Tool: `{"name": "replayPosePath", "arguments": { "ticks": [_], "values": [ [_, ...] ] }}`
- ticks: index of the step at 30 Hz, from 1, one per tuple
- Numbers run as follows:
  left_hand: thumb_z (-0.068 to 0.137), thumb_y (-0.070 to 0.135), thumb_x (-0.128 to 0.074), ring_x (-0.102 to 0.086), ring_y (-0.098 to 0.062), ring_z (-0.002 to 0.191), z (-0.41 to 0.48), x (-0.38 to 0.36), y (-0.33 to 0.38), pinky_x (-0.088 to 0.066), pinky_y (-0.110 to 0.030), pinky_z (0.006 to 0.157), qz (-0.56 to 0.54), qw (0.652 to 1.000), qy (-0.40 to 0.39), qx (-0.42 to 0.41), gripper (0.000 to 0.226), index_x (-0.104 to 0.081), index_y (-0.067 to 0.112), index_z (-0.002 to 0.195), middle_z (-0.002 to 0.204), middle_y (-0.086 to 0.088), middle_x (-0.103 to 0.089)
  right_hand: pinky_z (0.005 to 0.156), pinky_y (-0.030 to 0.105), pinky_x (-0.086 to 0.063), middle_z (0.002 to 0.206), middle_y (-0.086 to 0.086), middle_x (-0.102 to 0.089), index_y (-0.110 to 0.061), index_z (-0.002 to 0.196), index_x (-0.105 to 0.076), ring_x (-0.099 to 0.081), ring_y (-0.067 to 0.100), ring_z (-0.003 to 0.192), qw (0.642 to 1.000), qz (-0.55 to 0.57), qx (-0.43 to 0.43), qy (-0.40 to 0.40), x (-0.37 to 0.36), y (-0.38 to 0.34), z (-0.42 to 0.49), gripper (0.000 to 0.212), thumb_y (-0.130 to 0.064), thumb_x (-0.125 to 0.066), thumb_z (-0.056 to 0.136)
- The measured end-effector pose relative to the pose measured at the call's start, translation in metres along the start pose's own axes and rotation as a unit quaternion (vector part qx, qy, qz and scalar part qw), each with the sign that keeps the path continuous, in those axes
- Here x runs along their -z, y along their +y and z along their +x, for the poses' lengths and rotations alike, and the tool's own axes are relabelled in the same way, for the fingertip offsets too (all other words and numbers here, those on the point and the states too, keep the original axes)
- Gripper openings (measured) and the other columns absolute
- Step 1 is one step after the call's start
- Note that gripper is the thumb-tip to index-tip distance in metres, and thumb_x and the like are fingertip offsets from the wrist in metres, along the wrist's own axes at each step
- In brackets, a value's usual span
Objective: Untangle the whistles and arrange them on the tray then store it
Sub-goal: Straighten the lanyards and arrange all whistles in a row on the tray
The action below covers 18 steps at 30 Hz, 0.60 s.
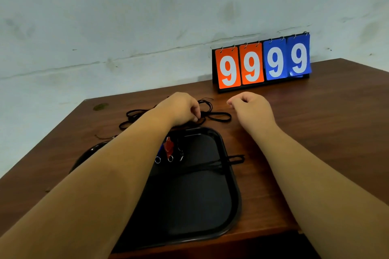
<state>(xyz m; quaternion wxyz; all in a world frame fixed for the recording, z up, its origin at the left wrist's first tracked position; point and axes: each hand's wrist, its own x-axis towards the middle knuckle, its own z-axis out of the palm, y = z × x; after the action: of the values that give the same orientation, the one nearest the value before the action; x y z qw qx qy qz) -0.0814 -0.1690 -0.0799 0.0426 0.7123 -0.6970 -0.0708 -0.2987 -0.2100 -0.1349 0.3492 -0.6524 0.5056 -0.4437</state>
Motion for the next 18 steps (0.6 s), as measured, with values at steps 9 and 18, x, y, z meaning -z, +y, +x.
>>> {"name": "replayPosePath", "arguments": {
  "ticks": [9,18],
  "values": [
    [0.108,0.026,-0.059,-0.058,-0.013,0.108,-0.005,0.029,0.011,-0.042,-0.027,0.089,-0.173,0.962,0.210,0.008,0.015,-0.070,0.022,0.118,0.116,0.008,-0.066,0.070,0.017,-0.043,0.105,-0.014,-0.071,-0.029,0.108,-0.079,-0.061,0.004,0.097,1.000,0.024,-0.009,-0.002,0.002,-0.005,-0.002,0.023,-0.028,-0.056,0.108],
    [0.105,0.025,-0.063,-0.073,-0.015,0.103,-0.046,0.085,0.025,-0.055,-0.029,0.082,-0.350,0.902,0.252,-0.025,0.012,-0.074,0.028,0.110,0.101,0.012,-0.081,0.077,0.016,-0.044,0.110,-0.016,-0.070,-0.034,0.107,-0.075,-0.061,0.002,0.104,0.999,0.046,0.009,-0.025,0.007,-0.014,-0.027,0.019,-0.027,-0.057,0.108]
  ]
}}
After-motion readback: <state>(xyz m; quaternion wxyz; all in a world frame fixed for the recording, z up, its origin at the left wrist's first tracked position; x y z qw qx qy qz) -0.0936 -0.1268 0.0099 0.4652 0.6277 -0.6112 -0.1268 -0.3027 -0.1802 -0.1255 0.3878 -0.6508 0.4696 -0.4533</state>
